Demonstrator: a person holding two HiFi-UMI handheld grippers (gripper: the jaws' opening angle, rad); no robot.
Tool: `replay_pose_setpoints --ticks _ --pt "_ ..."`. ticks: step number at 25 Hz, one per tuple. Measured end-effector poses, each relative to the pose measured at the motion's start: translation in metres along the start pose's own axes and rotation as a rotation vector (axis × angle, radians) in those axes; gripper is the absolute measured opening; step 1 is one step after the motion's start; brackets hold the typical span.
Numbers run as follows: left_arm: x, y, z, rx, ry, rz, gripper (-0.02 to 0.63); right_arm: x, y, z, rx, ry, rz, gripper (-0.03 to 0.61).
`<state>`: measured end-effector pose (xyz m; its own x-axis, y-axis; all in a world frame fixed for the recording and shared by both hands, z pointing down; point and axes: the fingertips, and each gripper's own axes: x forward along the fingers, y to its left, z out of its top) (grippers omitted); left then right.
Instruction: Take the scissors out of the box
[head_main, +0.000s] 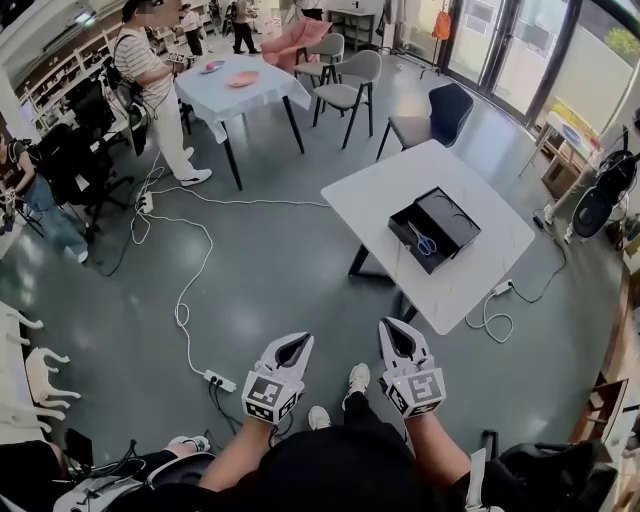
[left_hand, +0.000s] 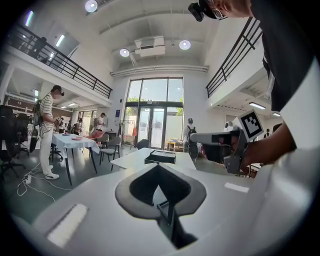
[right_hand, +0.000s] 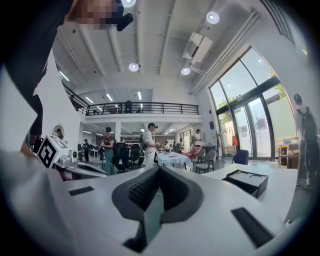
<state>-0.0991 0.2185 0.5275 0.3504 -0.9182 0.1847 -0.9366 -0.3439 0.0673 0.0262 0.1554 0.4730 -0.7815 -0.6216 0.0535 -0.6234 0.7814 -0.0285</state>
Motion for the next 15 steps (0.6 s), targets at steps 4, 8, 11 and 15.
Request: replay_pose_setpoints --ticks 4,8,11,15 --pt "0.023 0.011 0.004 -0.001 0.011 0.003 0.009 0.021 -0.024 0.000 0.011 0.003 0.010 0.008" --pt "0.048 0.029 0.007 0.013 0.030 0.025 0.009 0.045 -0.051 0.000 0.009 0.010 0.022 0.006" --pt "0.070 0.039 0.010 0.017 0.038 0.035 0.009 0.061 -0.068 0.000 0.001 0.015 0.035 0.008" --pt "0.103 0.044 0.018 0.021 0.035 0.031 0.009 0.082 -0.093 -0.001 0.007 0.020 0.056 0.006"
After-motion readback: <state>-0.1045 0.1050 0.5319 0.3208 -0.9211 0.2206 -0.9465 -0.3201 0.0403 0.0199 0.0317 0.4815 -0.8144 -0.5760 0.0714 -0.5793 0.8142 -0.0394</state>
